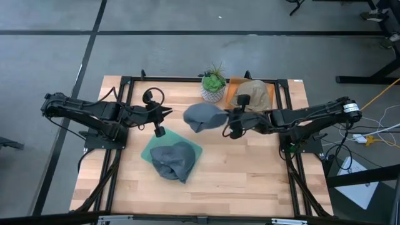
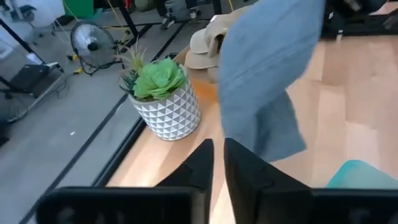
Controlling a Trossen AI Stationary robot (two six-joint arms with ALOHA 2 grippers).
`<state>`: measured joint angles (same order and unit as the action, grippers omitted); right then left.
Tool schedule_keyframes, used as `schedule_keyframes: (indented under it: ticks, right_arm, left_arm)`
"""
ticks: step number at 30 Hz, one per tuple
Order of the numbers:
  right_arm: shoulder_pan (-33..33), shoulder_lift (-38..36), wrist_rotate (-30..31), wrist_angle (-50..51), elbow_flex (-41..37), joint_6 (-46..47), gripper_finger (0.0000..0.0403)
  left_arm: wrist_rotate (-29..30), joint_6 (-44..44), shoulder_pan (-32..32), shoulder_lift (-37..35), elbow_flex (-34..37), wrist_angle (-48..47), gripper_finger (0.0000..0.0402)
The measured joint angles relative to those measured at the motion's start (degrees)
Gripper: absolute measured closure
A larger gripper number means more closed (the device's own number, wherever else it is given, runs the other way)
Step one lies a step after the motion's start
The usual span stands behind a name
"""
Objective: Pick & Place hat
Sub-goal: Put the blue cap into the green bin
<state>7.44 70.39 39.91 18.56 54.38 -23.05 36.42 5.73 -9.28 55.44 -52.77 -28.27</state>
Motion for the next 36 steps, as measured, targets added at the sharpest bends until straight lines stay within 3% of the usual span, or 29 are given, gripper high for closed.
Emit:
schedule_keyframes:
  ticks: [5,14,19,23,29,36]
  right_arm:
    - [0.0,0.0,-2.3,-4.5,0.3,-3.4,0.0389]
    - [0.0,0.0,-3.0,-7.8,0.4,-2.8,0.0387]
    - [0.0,0.0,-5.4,-9.2,0.4,-2.7,0.0387]
    - [0.0,0.0,-8.9,-10.8,0.4,-2.6,0.0387]
    - [0.0,0.0,-9.1,-14.4,0.4,-2.2,0.0387]
    - [-0.1,-0.1,-9.0,-14.6,0.4,1.3,0.0387]
  left_arm:
    - [-1.6,-3.8,0.5,1.3,0.0,-0.3,0.0314]
    - [-11.8,-5.3,3.8,5.7,0.0,1.0,0.0184]
    - [-11.4,-8.9,4.7,7.5,0.0,5.5,0.0143]
    - [-9.4,-13.3,5.4,8.9,0.0,11.1,0.0137]
    - [-9.6,-16.7,6.6,11.6,0.0,17.1,0.0145]
    - [-1.6,-17.0,6.8,12.5,0.0,21.9,0.0212]
